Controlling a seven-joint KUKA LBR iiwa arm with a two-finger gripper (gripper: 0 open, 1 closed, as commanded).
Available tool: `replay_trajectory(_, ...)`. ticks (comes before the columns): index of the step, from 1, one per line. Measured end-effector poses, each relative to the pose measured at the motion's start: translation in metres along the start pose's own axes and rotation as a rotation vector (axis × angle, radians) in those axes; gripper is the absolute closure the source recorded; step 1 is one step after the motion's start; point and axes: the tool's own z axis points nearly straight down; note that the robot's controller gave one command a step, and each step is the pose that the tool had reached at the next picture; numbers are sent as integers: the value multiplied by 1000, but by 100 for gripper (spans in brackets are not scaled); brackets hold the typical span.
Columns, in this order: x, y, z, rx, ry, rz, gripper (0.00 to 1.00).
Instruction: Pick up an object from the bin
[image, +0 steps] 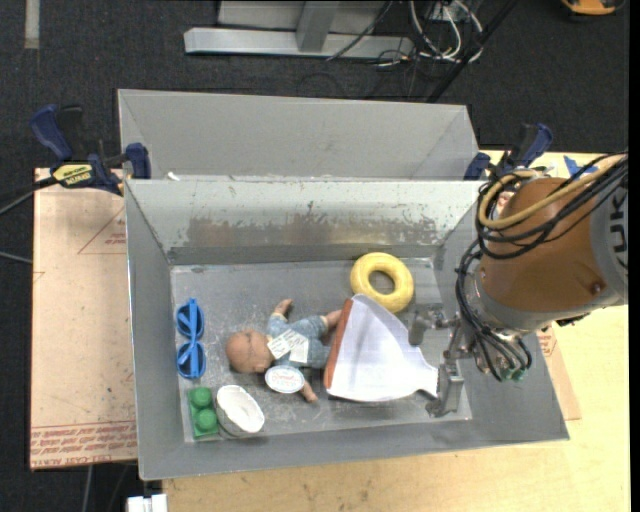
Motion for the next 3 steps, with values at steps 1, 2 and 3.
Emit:
replay_trajectory(1,-2,0,-4,1,-8,-2,0)
replay_trajectory(2,-3,-2,49,1,-11,-22,0)
replay_trajectory(3,-13,2,107,0,-9,-36,100)
